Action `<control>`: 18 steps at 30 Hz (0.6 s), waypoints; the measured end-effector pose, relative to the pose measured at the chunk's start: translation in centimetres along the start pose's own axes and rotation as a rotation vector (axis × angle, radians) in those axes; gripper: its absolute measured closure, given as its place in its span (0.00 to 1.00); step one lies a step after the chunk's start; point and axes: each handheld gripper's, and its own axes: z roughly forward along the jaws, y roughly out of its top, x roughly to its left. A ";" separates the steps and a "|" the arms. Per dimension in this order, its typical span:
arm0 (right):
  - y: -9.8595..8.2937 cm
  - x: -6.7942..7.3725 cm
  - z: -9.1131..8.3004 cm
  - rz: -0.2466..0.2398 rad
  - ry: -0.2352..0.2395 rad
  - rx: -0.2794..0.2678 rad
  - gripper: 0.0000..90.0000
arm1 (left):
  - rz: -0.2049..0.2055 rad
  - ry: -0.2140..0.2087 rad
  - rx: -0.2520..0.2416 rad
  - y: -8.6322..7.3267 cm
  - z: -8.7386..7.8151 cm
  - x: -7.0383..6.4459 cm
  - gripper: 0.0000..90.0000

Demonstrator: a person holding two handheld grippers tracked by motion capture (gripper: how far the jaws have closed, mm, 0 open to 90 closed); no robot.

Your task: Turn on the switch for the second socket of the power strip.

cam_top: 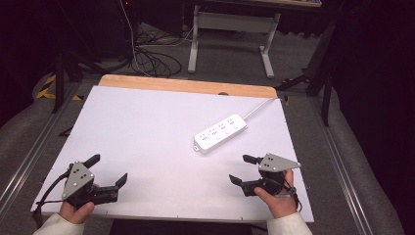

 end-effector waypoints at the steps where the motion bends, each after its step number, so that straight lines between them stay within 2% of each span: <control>1: -0.3 0.0 0.1 -0.003 0.002 0.005 0.20 | -0.006 0.000 0.002 0.0 0.0 0.0 0.00; 7: -1.8 0.0 0.6 0.005 -0.001 0.043 0.17 | 0.009 -0.014 -0.009 -0.1 0.1 -0.1 0.00; 10: -2.6 0.1 0.8 0.017 -0.004 0.062 0.16 | 0.033 0.001 -0.015 -0.3 0.2 -0.2 0.00; 14: -3.7 0.3 1.1 0.021 -0.013 0.087 0.15 | 0.029 0.010 -0.022 -0.5 0.4 -0.3 0.00; 18: -4.2 0.3 1.2 0.034 -0.020 0.095 0.14 | 0.012 0.002 -0.004 -0.9 0.3 -0.3 0.00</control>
